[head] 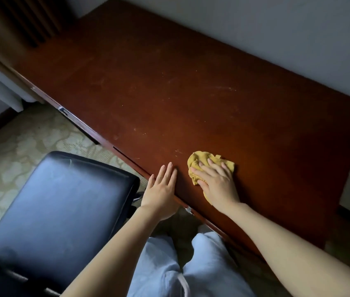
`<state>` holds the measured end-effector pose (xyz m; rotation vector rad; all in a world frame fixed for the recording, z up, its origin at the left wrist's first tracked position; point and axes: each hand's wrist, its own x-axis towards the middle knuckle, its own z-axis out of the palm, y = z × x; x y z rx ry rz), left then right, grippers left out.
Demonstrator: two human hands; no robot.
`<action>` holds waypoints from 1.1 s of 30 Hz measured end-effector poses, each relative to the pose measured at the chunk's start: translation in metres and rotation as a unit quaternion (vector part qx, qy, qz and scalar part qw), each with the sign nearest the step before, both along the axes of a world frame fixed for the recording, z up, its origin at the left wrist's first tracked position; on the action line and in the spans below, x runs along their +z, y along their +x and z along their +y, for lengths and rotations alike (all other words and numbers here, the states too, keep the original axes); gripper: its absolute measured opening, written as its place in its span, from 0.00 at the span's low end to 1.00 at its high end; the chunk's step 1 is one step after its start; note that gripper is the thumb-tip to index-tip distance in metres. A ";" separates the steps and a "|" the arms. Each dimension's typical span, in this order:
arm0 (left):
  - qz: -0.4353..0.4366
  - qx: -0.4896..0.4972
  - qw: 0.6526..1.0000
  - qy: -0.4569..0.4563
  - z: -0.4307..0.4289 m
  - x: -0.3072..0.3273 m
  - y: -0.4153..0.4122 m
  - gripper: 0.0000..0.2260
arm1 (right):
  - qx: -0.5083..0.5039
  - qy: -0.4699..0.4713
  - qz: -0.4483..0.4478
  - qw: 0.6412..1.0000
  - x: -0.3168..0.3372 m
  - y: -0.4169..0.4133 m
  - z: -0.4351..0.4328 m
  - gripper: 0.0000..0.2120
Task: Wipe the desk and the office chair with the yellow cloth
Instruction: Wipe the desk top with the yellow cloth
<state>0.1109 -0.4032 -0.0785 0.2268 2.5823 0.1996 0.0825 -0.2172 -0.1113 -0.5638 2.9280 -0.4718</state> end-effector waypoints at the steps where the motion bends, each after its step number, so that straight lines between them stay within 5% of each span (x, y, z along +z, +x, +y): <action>1: 0.001 -0.012 1.000 -0.002 -0.003 -0.002 -0.001 0.37 | -0.004 -0.015 0.011 1.000 0.001 0.009 -0.003 0.20; 12: -0.021 -0.065 0.998 -0.006 -0.012 -0.004 -0.010 0.35 | 0.052 -0.004 0.044 0.998 0.002 0.080 0.037 0.25; 25: 0.014 0.003 1.000 -0.007 -0.004 -0.008 0.001 0.35 | -0.072 0.028 -0.061 0.995 0.018 -0.075 0.065 0.20; 33: 0.025 0.126 0.992 -0.002 -0.002 -0.011 0.030 0.38 | 0.013 0.079 -0.113 0.990 0.018 -0.122 -0.014 0.22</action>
